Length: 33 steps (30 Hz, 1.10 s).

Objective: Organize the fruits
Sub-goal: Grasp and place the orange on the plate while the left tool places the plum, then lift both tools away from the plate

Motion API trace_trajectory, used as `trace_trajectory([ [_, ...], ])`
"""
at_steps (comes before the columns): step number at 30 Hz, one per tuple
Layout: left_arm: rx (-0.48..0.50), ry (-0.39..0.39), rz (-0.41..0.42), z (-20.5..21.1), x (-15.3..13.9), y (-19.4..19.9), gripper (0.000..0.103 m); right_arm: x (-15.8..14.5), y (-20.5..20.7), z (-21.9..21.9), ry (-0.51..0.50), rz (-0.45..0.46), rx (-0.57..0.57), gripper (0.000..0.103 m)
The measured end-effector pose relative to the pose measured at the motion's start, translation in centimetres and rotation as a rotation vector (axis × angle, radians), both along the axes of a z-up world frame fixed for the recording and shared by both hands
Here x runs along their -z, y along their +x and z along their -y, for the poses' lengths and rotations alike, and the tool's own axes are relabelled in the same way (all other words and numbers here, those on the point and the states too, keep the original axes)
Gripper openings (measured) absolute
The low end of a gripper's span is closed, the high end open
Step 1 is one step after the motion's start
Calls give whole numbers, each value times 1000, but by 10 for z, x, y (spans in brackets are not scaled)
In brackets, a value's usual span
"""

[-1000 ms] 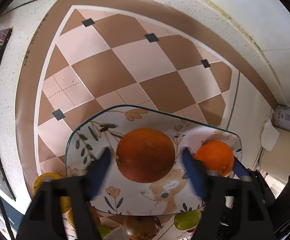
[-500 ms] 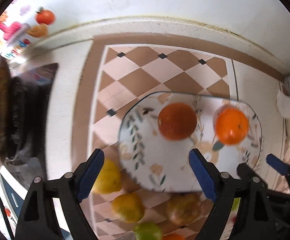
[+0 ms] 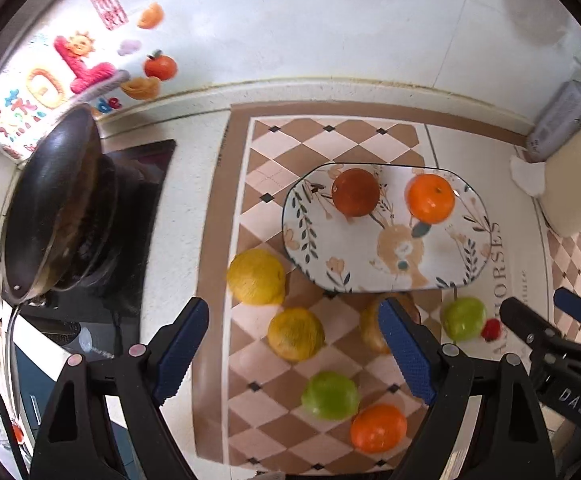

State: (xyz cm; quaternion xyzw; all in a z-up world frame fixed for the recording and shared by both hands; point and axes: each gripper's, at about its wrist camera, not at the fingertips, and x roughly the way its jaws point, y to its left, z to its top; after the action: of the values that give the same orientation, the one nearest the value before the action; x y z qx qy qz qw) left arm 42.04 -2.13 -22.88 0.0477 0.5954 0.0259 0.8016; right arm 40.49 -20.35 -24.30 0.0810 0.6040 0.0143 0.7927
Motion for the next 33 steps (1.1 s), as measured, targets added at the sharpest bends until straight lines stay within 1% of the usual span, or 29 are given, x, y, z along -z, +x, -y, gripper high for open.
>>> trace_trajectory([
  [9, 29, -23, 88, -5, -47, -54, 87, -61, -57, -8, 10, 96, -18, 93],
  [13, 37, -41, 111, -9, -63, -73, 87, -80, -77, -12, 9, 127, -24, 93],
  [18, 46, -52, 139, -7, -76, -90, 87, -100, -96, -14, 4, 157, -24, 93],
  [25, 45, -73, 174, -3, -91, -103, 87, -116, -106, -12, 22, 182, -24, 93],
  [30, 31, -77, 192, -5, -97, -101, 87, -118, -104, -10, 43, 184, -27, 93],
  [33, 20, -65, 185, -7, -94, -93, 87, -114, -96, -5, 55, 181, -12, 93],
])
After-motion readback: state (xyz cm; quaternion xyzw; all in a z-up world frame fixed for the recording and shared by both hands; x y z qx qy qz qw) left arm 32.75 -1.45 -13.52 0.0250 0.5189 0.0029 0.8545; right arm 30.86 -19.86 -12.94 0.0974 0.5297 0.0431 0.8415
